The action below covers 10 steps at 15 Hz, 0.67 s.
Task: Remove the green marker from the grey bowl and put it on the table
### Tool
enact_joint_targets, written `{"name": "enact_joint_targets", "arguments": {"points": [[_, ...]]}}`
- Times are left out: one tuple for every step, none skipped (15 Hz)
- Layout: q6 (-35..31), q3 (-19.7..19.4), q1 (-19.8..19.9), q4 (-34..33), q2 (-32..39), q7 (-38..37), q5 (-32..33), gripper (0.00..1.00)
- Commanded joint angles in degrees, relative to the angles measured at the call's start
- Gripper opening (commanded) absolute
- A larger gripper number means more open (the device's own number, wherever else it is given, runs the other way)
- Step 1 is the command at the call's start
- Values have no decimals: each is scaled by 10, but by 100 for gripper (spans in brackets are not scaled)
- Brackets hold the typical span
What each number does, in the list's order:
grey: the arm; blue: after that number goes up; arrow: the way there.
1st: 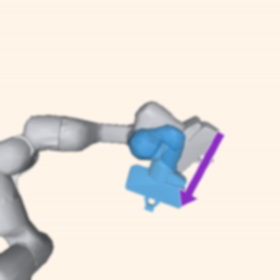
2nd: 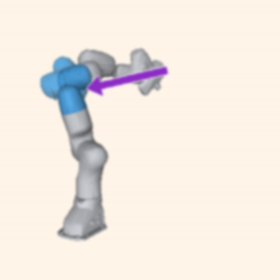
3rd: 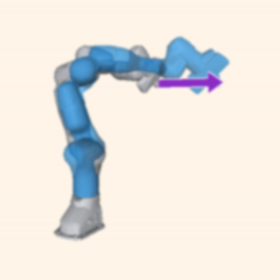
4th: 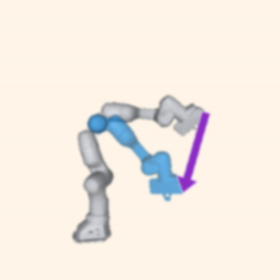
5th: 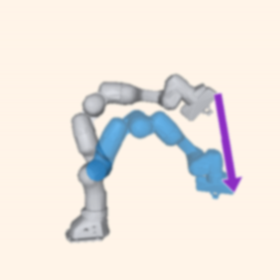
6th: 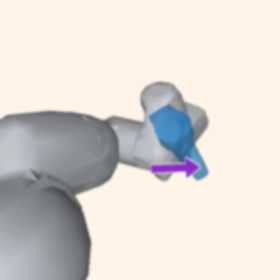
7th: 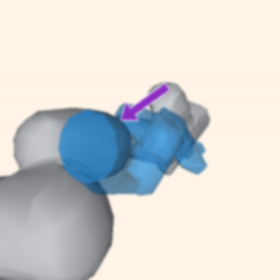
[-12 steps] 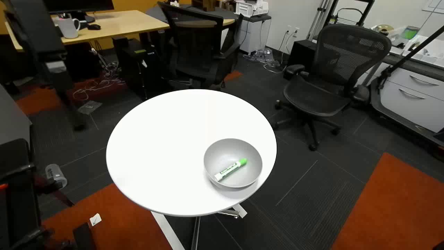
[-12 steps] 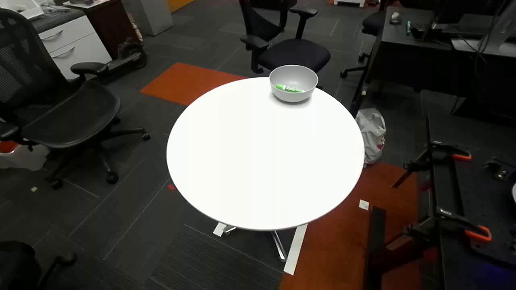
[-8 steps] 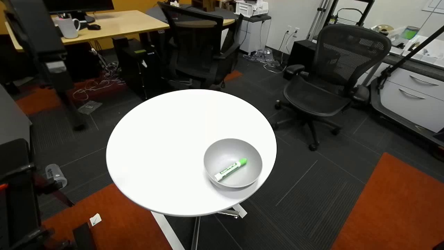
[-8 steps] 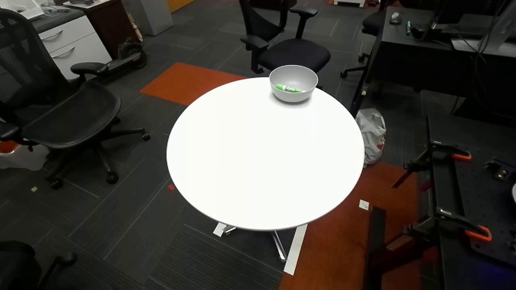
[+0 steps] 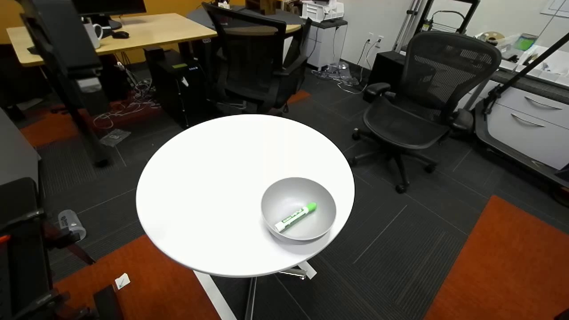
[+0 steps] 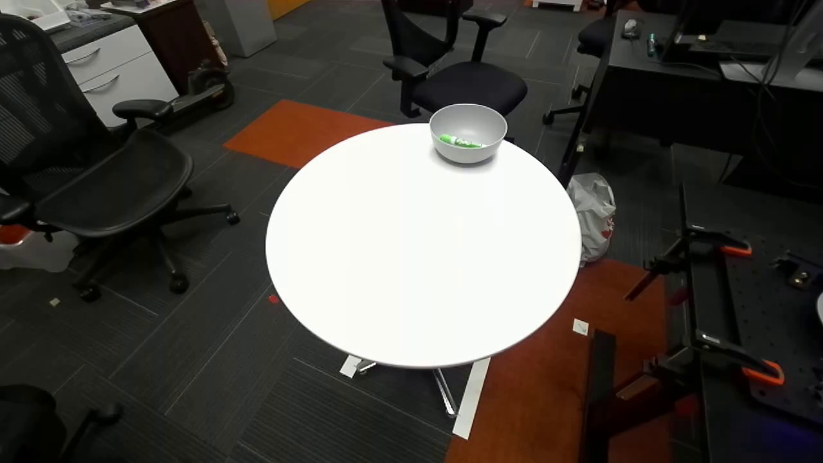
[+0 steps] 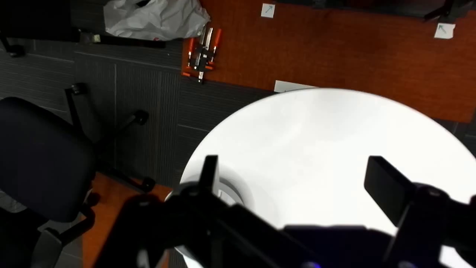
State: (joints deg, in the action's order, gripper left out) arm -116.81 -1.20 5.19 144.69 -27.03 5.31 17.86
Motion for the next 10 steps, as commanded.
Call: {"name": "enact_joint_targets", "arguments": {"points": [[-59, -20, 2, -54, 84, -5, -3, 100], [-78, -25, 3, -68, 112, -4, -3, 100], [-96, -29, 4, -80, 134, -4, -5, 100], [-113, -33, 6, -92, 160, -6, -7, 100], [-130, -37, 8, -105, 187, -10, -8, 100], [-141, -41, 10, -118, 215, -12, -12, 100], [-152, -45, 11, -132, 242, -14, -16, 100], [-163, -50, 12, -143, 268, -9, -24, 100], [-175, -54, 14, -154, 292, -9, -32, 100], [-186, -58, 16, -164, 317, -5, -46, 100]]}}
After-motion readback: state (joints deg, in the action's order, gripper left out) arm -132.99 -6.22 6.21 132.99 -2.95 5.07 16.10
